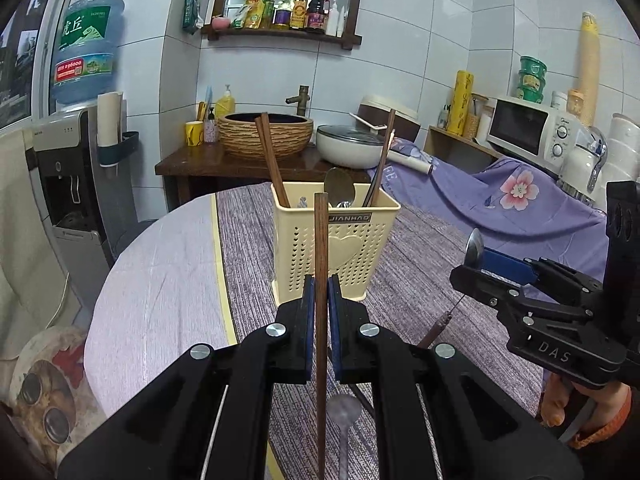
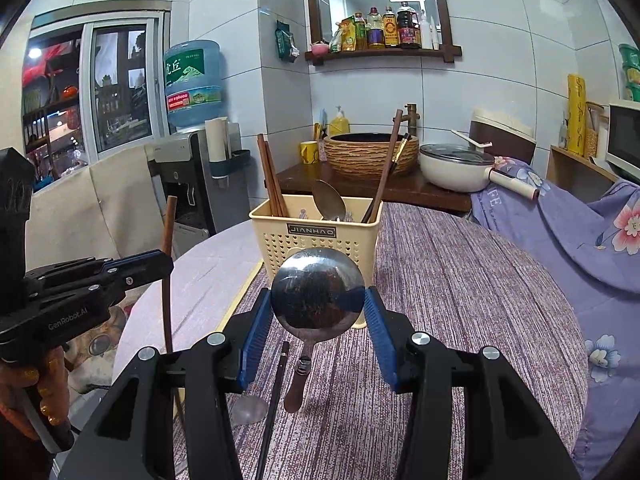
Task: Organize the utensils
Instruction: 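Lift the chopstick and spoon and carry both over the holder, then lower the chopstick and spoon into the holder and open both tools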
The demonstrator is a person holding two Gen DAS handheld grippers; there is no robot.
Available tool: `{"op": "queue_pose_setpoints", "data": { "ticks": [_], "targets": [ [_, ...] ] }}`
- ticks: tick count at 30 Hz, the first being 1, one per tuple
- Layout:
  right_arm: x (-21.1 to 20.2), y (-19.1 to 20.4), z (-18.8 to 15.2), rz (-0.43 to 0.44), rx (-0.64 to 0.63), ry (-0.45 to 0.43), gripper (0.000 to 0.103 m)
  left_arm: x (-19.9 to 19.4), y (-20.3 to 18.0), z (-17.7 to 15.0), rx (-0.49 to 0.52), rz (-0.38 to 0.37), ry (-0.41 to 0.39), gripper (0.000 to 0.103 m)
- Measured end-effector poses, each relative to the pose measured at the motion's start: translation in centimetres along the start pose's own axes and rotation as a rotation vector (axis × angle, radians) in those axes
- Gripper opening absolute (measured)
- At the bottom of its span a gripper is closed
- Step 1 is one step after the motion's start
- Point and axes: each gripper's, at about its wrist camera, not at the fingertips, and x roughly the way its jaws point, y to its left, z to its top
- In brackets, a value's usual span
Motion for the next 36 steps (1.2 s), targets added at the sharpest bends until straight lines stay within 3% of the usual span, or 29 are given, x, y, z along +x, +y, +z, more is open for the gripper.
{"op": "queue_pose_setpoints", "data": {
  "ticks": [12,23,29,32,36],
  "targets": [
    [0.1,-0.3,4.1,0.022,0.001,-0.02,0.046,-0.7,-0.4,5.0,0.038,-0.008,-0.06,0.007],
    [0.5,-0.7,12.4,-0.019,-0.009,-0.092,0.046,-0.8,-1.0,14.4,0.032,0.012,-0.174,0.007],
    [1.6,-1.0,16.6,-0.086,-0.016,-0.151,0.046,0.1,-0.7,19.1,-0.015,0.05,-0.226,0.007],
    [3.0,-1.3,17.2,-0.119,-0.018,-0.144,0.046,1.2,-0.5,20.4,-0.029,0.09,-0.258,0.007],
    [5.6,-1.6,15.8,-0.137,-0.009,-0.104,0.046,3.7,-0.2,19.8,-0.039,0.105,-0.225,0.007]
  ]
}}
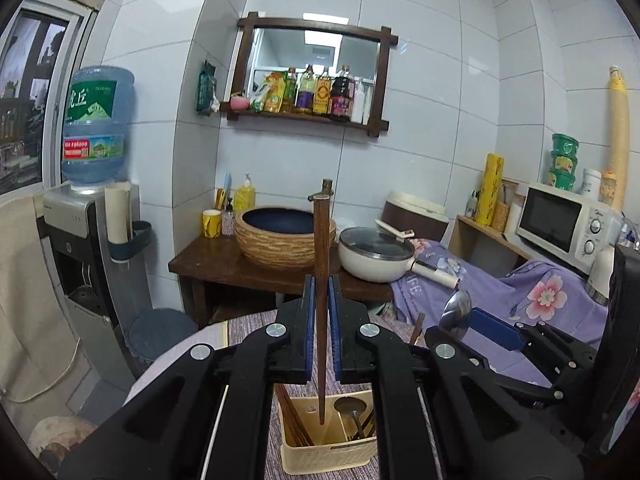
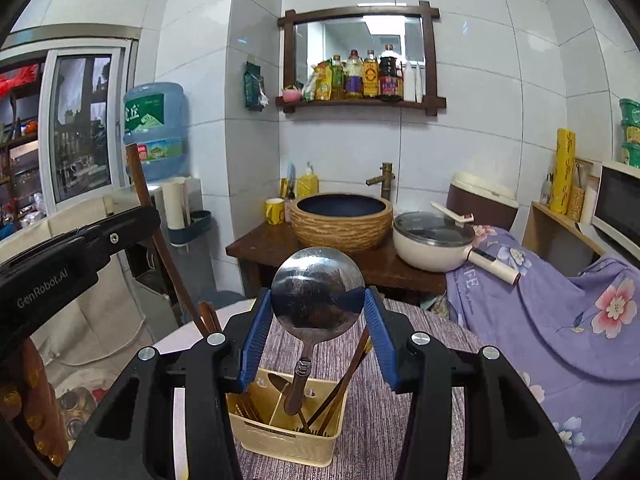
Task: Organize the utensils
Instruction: 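Lower the chopstick and spoon into the holder and open both tools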
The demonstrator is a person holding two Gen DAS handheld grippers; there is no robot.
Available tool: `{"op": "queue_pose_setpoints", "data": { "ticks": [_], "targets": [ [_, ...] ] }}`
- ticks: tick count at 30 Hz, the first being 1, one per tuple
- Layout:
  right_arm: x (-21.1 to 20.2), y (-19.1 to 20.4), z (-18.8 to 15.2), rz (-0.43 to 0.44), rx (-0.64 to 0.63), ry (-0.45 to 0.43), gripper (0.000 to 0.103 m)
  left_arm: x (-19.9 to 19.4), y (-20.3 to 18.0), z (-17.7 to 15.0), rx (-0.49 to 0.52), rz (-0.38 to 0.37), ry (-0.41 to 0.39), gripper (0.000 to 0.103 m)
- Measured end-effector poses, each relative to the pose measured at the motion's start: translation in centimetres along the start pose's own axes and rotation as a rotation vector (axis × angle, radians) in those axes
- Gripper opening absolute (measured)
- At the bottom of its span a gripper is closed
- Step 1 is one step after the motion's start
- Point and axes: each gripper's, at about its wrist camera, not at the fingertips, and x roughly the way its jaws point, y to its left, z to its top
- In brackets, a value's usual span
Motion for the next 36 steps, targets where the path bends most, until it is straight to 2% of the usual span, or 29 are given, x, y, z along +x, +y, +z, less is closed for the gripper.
{"op": "queue_pose_setpoints", "data": {
  "ticks": [9,19,21,24,28,31,32,33,34,35,36],
  "targets": [
    [3.9,-0.1,-5.2,-0.025,-0.001,0.1,0.046,4.4,0.9,-7.3,0.01,0.009,0.135,0.007],
    [5.4,0.5,-7.7,-0.035,-0.036,0.149,0.046,6.5,1.4,-11.7,0.031,-0.001,0.193,0.007],
    [5.6,0.5,-7.9,-0.037,-0.038,0.16,0.046,6.3,1.5,-12.0,0.039,0.007,0.177,0.007],
    [5.3,0.5,-8.0,-0.041,-0.041,0.141,0.047,6.1,1.8,-12.1,0.024,-0.001,0.181,0.007],
    [3.6,0.5,-7.8,-0.039,-0.059,0.076,0.058,4.6,2.4,-11.7,0.02,-0.005,0.151,0.007],
    [1.4,0.8,-7.9,-0.047,-0.092,0.017,0.062,3.0,2.8,-12.0,0.02,-0.014,0.149,0.01],
    [0.7,0.8,-8.0,-0.048,-0.098,0.004,0.065,2.6,2.9,-12.1,0.021,-0.016,0.154,0.018],
    [0.1,0.8,-8.1,-0.045,-0.099,-0.002,0.067,2.0,3.1,-12.5,0.021,-0.012,0.16,0.035],
    [-0.6,0.8,-8.5,-0.039,-0.096,-0.004,0.068,1.4,3.4,-12.8,0.014,-0.004,0.16,0.047],
    [-1.0,0.8,-8.7,-0.032,-0.09,-0.001,0.068,0.7,3.6,-13.2,0.002,0.003,0.157,0.065],
    [-1.5,0.8,-9.0,-0.023,-0.083,0.008,0.068,0.1,3.9,-13.8,-0.012,0.002,0.159,0.067]
  ]
}}
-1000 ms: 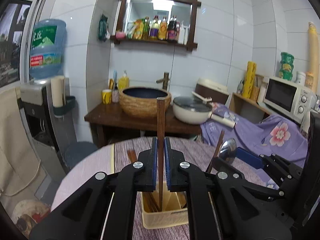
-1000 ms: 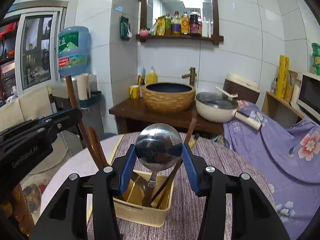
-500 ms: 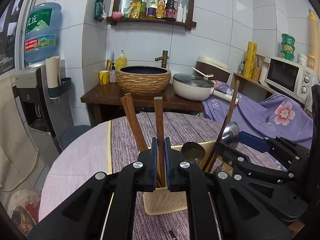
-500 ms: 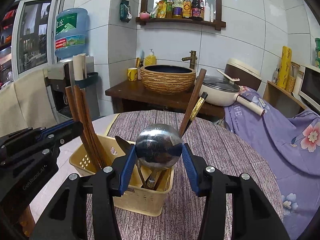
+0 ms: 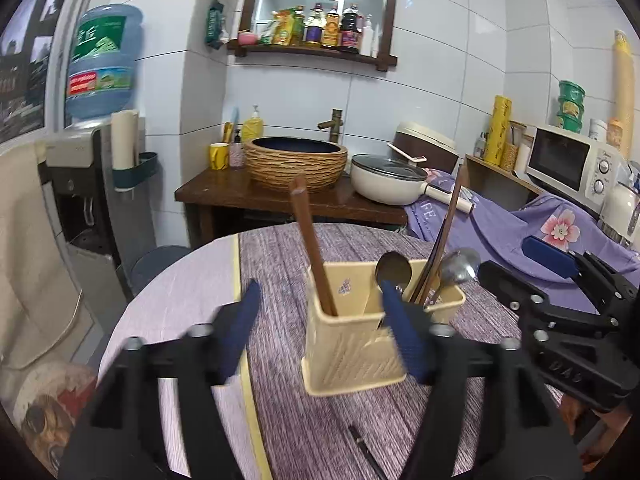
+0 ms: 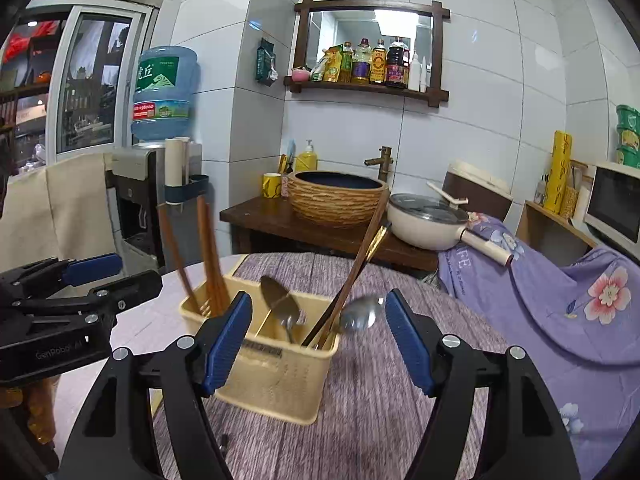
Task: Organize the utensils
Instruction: 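Lower the chopstick and spoon into the holder and open both tools, then move the left tool to the clear plastic spoon while the right tool approaches the black chopstick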
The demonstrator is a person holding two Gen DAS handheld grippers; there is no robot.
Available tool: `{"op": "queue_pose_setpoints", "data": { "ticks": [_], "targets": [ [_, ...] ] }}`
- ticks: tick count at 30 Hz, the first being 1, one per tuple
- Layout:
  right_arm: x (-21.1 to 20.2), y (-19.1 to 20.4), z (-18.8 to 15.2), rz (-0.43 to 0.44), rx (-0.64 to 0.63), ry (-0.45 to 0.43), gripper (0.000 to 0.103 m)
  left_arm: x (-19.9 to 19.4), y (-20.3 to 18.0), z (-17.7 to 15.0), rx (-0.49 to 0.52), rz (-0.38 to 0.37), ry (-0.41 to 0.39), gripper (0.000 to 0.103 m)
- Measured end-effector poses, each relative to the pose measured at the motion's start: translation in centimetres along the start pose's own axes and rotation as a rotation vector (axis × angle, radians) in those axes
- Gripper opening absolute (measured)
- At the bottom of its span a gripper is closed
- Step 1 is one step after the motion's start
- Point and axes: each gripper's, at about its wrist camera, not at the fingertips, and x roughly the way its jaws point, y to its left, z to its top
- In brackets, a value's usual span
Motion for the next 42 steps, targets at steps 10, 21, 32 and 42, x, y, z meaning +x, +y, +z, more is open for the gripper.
{"op": "queue_pose_setpoints", "data": {
  "ticks": [10,21,32,42],
  "targets": [
    [-4.0,1.9,-6.2,0.077,0.008,0.092,0.076,-2.7,1.1,-7.1,0.005,-0.087,0.186,0.079],
    [-5.8,2.0,-13.0,0.048,0.086,0.215,0.078,-4.3,0.1,-15.1,0.09,-0.135,0.327,0.083],
    [-6.1,0.9,-16.0,0.02,0.121,0.273,0.078,-3.2,-2.7,-18.7,0.179,-0.163,0.426,0.071],
    [-6.2,0.4,-16.2,0.02,0.146,0.277,0.078,-0.1,-4.3,-18.9,0.198,-0.134,0.488,0.048]
  ]
}}
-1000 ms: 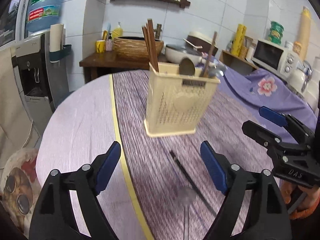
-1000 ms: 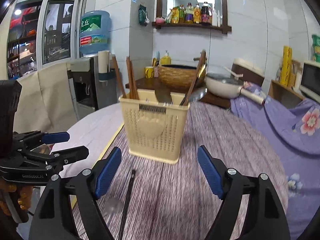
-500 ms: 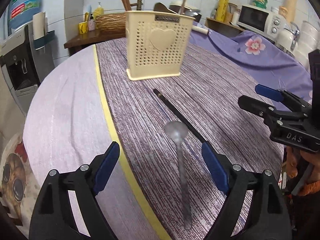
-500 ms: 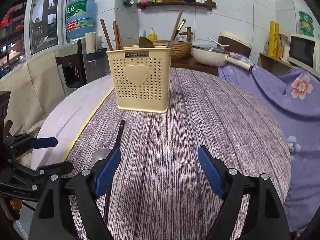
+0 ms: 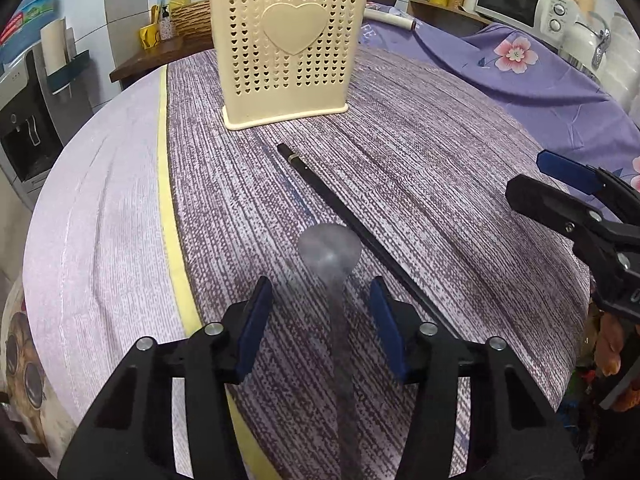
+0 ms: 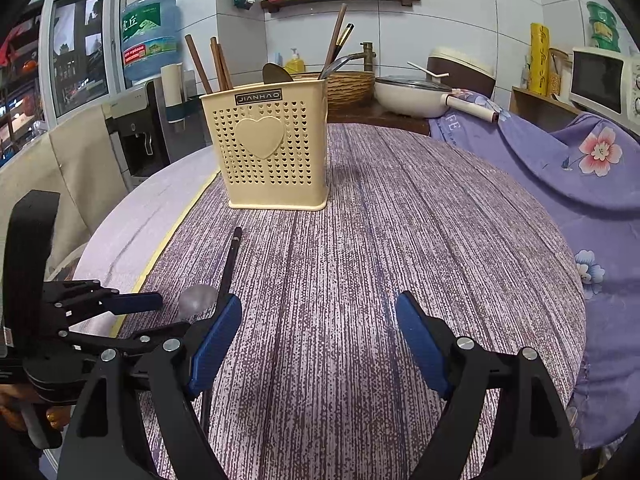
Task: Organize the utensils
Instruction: 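Move the left tool to the clear plastic spoon while the right tool approaches the black chopstick, then close the left tool on the clear spoon while the right tool grips the black chopstick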
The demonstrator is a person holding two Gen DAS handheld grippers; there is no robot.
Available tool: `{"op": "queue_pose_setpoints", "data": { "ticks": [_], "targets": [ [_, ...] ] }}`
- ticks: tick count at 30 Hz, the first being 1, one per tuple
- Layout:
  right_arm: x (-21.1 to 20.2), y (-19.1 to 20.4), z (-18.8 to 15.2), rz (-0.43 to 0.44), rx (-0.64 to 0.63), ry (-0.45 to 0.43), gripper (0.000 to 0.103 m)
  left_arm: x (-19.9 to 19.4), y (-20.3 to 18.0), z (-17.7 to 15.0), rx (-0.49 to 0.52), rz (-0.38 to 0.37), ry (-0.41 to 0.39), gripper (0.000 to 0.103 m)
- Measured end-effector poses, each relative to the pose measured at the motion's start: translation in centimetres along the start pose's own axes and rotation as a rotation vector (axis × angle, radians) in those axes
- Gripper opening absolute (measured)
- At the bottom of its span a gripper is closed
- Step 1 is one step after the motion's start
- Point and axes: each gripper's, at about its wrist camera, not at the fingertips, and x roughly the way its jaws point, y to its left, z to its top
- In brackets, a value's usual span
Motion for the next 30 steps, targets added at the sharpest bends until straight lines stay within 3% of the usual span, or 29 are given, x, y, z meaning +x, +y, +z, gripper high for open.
{"op": "queue_pose_setpoints", "data": {
  "ticks": [8,18,30],
  "targets": [
    [0.4,-0.1,0.4,0.003,0.004,0.009,0.078,1.5,-0.7,2.0,-0.004,0.014,0.015,0.034],
    [3.1,1.7,1.9,0.104,-0.001,0.093,0.077,0.3,2.2,2.3,-0.131,-0.013,-0.029,0.034],
    [10.5,7.0,4.4,0.113,-0.126,0.285,0.053,-5.6,7.2,2.9,-0.221,0.038,-0.158,0.033]
  ]
}}
